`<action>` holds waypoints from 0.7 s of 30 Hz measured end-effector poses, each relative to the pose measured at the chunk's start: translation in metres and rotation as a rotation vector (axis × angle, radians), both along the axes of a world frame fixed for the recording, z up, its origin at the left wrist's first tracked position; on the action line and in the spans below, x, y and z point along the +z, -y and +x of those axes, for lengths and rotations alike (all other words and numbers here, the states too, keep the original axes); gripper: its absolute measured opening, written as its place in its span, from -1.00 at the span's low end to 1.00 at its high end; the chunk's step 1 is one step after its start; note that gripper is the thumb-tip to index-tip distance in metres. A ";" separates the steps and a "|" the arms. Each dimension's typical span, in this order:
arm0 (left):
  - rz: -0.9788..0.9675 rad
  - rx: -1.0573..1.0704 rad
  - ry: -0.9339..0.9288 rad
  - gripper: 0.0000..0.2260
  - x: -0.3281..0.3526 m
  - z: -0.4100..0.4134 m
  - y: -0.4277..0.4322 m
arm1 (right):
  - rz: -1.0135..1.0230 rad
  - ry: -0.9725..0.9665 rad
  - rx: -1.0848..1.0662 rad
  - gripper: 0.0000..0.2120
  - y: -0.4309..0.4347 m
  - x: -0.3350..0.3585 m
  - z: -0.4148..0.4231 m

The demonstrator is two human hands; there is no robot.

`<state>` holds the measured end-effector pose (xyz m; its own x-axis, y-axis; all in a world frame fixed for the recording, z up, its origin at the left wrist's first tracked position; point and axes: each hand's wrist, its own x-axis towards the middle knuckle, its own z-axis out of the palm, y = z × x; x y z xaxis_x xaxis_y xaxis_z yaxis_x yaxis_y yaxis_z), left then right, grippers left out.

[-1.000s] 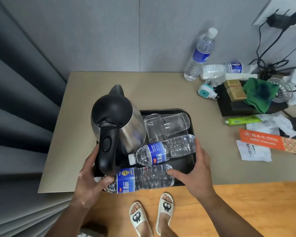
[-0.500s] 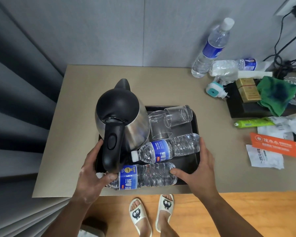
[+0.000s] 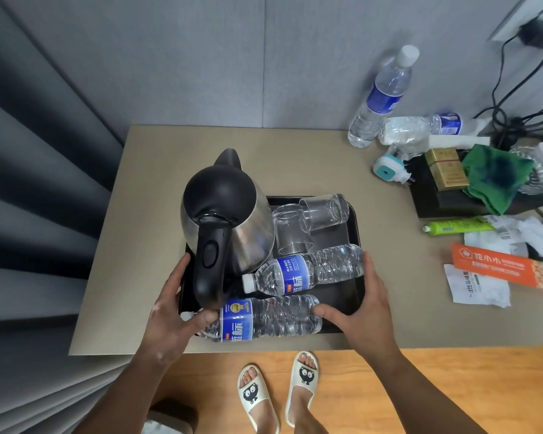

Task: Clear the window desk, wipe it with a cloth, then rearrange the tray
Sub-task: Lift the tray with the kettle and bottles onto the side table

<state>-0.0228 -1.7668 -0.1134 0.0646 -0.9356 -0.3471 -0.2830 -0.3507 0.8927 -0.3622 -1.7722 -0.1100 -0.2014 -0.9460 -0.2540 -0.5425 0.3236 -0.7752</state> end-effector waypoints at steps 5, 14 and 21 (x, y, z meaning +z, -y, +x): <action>0.009 0.011 0.066 0.16 0.018 0.000 -0.011 | 0.040 0.006 -0.027 0.34 -0.007 0.014 -0.009; -0.054 -0.026 0.225 0.13 0.066 0.013 -0.071 | -0.079 -0.142 0.129 0.26 -0.052 0.072 -0.010; -0.108 -0.057 0.444 0.11 0.082 0.014 -0.162 | -0.155 -0.161 0.511 0.08 -0.088 0.103 0.019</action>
